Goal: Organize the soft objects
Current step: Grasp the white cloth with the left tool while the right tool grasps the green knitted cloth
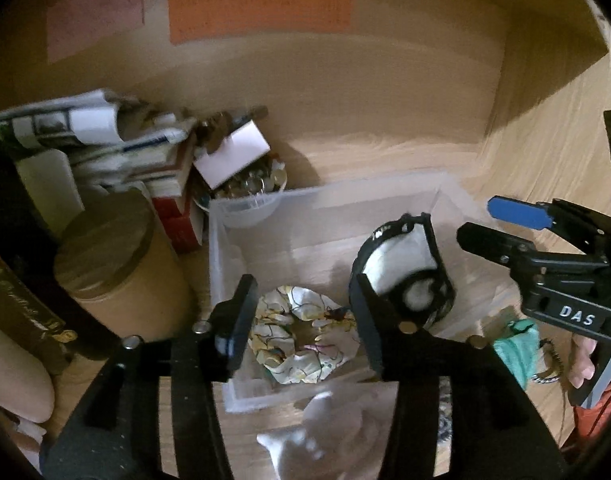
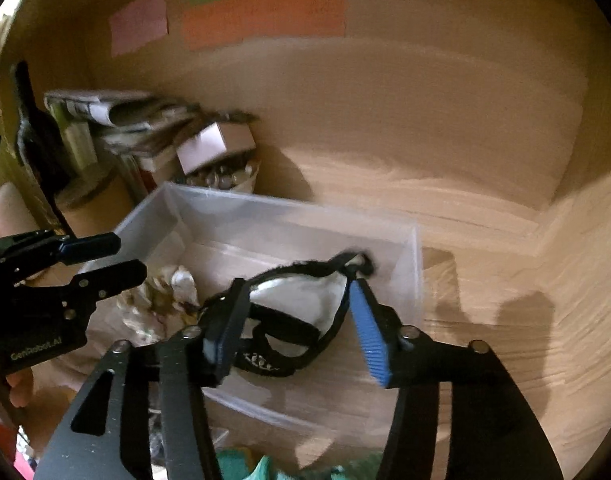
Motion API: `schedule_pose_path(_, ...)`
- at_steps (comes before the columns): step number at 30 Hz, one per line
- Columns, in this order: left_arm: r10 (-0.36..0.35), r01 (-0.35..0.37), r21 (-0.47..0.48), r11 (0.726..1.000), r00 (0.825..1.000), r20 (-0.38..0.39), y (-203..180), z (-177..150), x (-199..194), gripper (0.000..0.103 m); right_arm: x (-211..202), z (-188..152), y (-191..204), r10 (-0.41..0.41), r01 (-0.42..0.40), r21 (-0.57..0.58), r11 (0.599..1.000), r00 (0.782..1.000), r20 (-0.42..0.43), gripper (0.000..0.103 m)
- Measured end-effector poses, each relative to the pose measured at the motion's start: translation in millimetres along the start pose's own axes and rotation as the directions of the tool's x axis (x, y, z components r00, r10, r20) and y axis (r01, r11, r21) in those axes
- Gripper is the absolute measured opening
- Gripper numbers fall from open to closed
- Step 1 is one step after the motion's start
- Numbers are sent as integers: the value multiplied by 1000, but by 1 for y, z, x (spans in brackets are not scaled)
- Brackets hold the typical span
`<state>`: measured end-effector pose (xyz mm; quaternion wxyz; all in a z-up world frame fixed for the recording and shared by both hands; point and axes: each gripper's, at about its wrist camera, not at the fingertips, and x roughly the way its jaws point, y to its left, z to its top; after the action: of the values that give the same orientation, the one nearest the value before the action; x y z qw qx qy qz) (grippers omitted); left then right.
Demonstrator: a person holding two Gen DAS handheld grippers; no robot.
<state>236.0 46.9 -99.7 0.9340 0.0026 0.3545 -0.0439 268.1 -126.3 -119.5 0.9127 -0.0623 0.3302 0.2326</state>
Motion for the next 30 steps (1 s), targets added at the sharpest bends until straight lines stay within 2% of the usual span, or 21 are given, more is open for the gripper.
schedule_pose_path(2, 0, 0, -3, 1000, 1000, 31, -1, 0, -14, 59, -14, 2, 1, -1, 2, -3, 1000, 999, 36, 58)
schedule_pose_path(6, 12, -11, -4, 1000, 995, 97, -1, 1, -35, 72, -44, 2, 4, 5, -4, -9, 1000, 994, 112, 75)
schedule_pose_path(12, 26, -25, -8, 1000, 985, 169, -3, -6, -62, 92, -78, -5, 9, 6, -2, -21, 1000, 983, 186, 82)
schedule_pose_path(15, 24, -21, -17, 1000, 984, 175, -2, -13, -68, 96, -90, -13, 9, 4, -1, -19, 1000, 980, 198, 85)
schedule_pose_path(21, 19, -18, -9, 1000, 991, 130, -6, -35, -61, 98, -96, -35, 7, 3, -4, 7, 1000, 984, 177, 86)
schedule_pose_path(30, -17, 17, -33, 999, 1000, -7, -6, -71, -26, 98, -69, -78, -4, 23, -24, 92, 995, 1000, 15, 86)
